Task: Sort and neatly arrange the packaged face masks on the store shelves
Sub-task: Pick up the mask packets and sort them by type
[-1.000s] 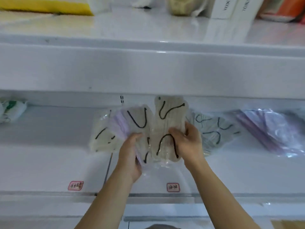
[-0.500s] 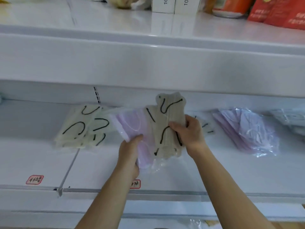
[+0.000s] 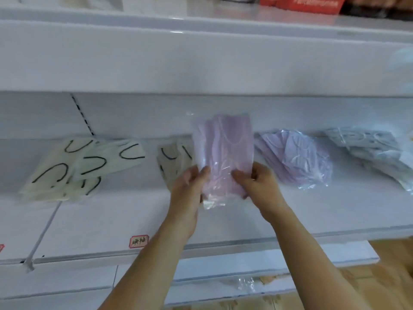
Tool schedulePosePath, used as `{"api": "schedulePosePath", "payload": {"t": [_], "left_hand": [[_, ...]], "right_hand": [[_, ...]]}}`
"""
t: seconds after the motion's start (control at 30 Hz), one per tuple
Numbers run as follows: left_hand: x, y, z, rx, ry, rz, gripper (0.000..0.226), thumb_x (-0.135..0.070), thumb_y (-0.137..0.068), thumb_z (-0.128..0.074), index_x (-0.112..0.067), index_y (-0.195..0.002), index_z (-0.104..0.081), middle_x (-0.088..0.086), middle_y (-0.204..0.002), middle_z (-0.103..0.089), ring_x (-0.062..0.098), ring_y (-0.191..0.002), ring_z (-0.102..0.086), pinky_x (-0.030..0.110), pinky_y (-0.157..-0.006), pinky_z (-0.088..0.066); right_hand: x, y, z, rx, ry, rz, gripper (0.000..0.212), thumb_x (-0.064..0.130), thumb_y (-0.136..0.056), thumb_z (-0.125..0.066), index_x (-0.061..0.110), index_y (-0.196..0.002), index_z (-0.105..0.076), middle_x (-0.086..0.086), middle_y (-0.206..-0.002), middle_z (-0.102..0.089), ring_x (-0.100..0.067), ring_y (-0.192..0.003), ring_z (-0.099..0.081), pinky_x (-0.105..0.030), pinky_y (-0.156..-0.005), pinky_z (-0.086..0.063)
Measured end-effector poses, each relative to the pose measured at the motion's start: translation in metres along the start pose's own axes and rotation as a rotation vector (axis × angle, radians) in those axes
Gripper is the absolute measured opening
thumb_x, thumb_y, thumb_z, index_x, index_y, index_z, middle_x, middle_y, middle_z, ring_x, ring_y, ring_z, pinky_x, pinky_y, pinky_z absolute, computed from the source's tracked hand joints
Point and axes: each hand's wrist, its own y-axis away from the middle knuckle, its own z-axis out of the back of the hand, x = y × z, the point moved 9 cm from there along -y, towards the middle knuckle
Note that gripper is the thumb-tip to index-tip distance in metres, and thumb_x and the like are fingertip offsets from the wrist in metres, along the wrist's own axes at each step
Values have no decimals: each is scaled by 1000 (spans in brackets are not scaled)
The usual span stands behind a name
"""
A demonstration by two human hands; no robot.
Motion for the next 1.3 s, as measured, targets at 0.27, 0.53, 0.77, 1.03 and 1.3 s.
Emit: {"api": "schedulePosePath", "payload": {"t": [0.27,0.53,0.77,1.03,1.3], "left_hand": [[-8,5,-6,218,-392,-268,16,-10,-98,-56,-15,-101,-71,-5,-90,-74,14,-78,-63,24,-65,-49],[-87,-14,112,-38,-1147,-797,16,-9,-92,-65,-14,-106,-72,-4,-99,-68,8,-88,-49,28,-81,-45],[-171,-9,358,-366,-1340,-652,24,-16,-89,-61,-18,-111,-72,3,-110,-70,30,-100,-61,41,-84,-53],[-220,16,648,-487,-1538,-269,31,-27,-95,-59,-27,-126,-62,-1,-132,-51,28,-123,-46,43,-94,-42],[-268,6,779,-516,-1488,-338,32,-35,-92,-61,-29,-123,-63,-1,-131,-51,28,-123,-49,48,-98,-39]], "right_hand": [[-16,-36,134,-401,708,-114,74,47,-98,-63,8,-154,-38,-19,-140,-61,-39,-129,-56,-44,-105,-44],[56,-9,-73,-96,753,402,38,20,-90,-68,13,-127,-65,-11,-123,-68,-37,-115,-59,-36,-97,-39],[147,40,-340,258,677,694,45,25,-94,-69,20,-137,-59,-4,-134,-59,-25,-124,-43,-35,-105,-34],[220,112,-626,520,608,738,45,29,-95,-66,26,-139,-57,-2,-140,-56,-27,-130,-46,-37,-107,-39],[250,139,-770,636,608,705,42,26,-95,-67,26,-136,-58,-2,-138,-55,-27,-126,-47,-37,-104,-43]]}}
